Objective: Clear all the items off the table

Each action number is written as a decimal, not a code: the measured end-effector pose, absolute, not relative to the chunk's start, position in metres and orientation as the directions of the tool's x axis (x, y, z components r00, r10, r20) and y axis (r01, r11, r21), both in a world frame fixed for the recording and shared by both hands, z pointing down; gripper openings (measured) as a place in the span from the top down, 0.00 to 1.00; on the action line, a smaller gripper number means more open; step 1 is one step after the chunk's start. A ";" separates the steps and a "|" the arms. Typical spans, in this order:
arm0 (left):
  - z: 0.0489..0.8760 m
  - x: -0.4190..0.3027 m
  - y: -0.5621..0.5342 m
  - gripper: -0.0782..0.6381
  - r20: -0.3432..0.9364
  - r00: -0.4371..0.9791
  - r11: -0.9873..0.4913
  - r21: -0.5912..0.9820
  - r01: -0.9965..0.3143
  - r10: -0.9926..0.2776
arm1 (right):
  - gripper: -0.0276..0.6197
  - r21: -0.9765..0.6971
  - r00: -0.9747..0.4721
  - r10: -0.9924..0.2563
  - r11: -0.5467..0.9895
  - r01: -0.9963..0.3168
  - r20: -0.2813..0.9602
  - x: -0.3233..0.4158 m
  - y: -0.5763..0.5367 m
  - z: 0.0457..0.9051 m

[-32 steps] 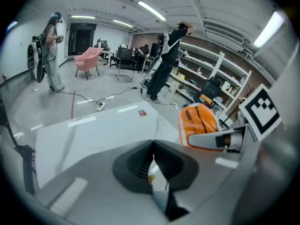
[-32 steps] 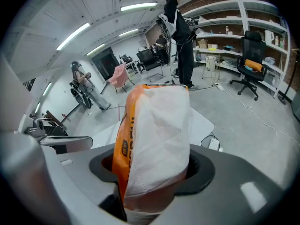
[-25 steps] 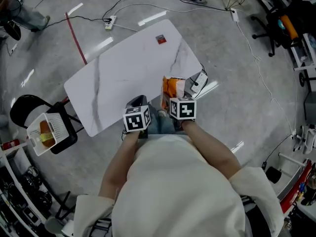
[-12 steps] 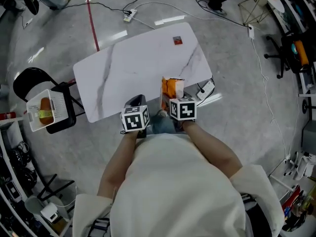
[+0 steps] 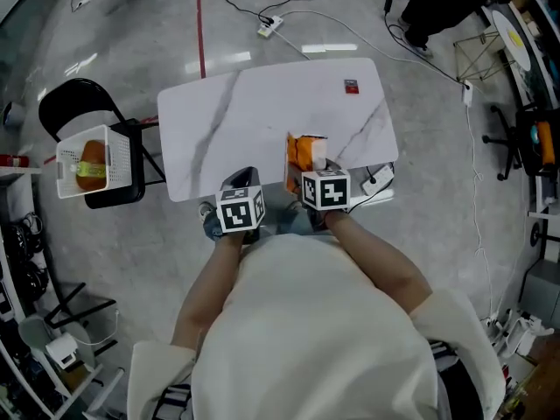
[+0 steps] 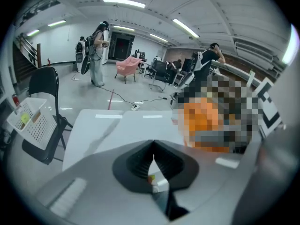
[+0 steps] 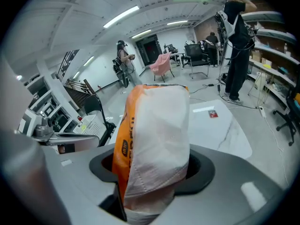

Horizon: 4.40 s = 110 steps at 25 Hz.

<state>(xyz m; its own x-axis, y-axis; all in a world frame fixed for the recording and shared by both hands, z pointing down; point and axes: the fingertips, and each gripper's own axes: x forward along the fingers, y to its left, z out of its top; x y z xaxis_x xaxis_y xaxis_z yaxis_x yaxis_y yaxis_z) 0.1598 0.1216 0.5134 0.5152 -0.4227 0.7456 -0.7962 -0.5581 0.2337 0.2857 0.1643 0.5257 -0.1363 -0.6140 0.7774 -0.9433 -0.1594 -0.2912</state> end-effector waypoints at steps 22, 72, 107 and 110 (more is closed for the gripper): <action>0.501 -0.043 -0.005 0.88 0.715 0.431 -0.369 0.255 -0.894 -0.550 | 0.51 -0.272 -0.243 -0.591 0.041 -0.961 0.769 0.100 0.021 0.515; 0.554 -0.407 -0.113 0.88 0.781 0.180 0.078 0.281 -0.957 -0.598 | 0.51 -0.322 -0.492 -0.337 0.451 -0.833 0.802 -0.310 -0.157 0.546; 0.595 -0.460 -0.148 0.88 0.802 0.148 0.164 0.292 -0.942 -0.579 | 0.31 -0.373 -0.543 -0.316 0.464 -0.804 0.778 -0.390 -0.217 0.586; 0.594 -0.457 -0.149 0.88 0.800 0.151 0.160 0.294 -0.942 -0.581 | 0.32 -0.370 -0.538 -0.319 0.458 -0.808 0.780 -0.388 -0.216 0.585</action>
